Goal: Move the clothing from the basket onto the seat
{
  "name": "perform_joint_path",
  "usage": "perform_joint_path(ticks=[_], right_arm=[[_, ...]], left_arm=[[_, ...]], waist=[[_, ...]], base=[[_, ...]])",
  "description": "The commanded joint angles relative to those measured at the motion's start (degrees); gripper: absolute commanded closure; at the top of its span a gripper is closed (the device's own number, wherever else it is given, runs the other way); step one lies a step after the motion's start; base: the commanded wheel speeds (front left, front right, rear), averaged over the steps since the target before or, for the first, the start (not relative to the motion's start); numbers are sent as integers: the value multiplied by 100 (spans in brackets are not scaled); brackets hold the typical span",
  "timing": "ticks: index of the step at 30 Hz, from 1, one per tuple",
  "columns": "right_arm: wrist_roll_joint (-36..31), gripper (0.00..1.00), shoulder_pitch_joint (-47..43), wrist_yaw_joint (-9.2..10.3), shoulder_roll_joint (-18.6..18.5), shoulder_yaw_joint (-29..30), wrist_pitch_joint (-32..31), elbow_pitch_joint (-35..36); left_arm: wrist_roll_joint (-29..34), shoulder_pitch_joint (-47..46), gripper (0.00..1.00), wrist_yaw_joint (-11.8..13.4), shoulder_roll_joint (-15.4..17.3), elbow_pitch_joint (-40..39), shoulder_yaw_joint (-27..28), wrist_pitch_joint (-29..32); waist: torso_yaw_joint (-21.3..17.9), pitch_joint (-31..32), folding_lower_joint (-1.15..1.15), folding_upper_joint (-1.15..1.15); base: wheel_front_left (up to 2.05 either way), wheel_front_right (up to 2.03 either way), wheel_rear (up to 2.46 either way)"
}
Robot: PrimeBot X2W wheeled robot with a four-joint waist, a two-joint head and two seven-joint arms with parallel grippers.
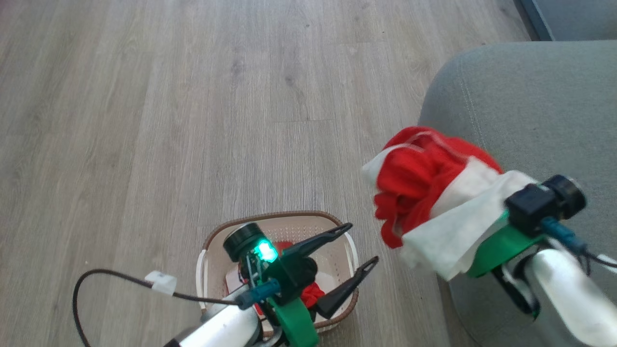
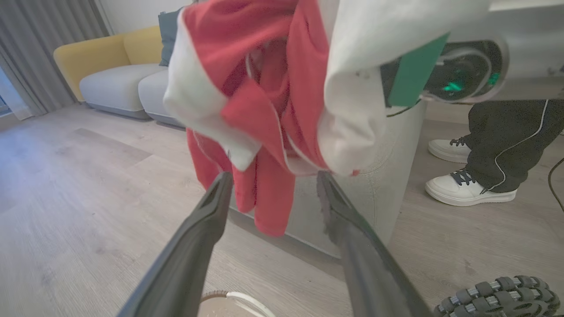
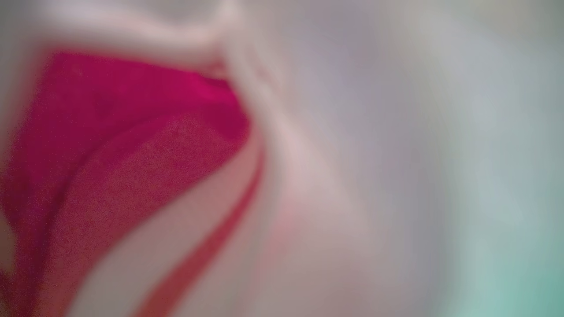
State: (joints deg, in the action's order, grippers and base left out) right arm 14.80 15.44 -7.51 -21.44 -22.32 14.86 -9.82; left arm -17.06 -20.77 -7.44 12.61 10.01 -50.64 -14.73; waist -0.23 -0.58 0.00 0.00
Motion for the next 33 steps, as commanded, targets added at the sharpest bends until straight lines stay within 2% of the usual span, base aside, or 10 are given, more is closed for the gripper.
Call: perform_joint_path(ticks=[1, 8, 16, 33], right_arm=[[53, 100, 1, 2, 10, 87, 14, 158], [155, 100, -264, 2, 115, 730, 14, 182], [92, 100, -557, 2, 251, 1360, 14, 247], [24, 100, -751, 2, 431, 1697, 14, 250]], left_arm=[[-48, -106, 0, -4, -15, -108, 279, -27], [-205, 259, 0, -4, -161, 7, 667, -27], [-88, 464, 0, -4, -224, 195, 593, -27], [-34, 730, 0, -4, -460, 151, 505, -27]], waist=[[3, 7, 0, 0], [21, -9, 0, 0], [76, -139, 0, 0], [46, -242, 0, 0]], base=[[0, 0, 0], [0, 0, 0], [0, 0, 0], [0, 0, 0]])
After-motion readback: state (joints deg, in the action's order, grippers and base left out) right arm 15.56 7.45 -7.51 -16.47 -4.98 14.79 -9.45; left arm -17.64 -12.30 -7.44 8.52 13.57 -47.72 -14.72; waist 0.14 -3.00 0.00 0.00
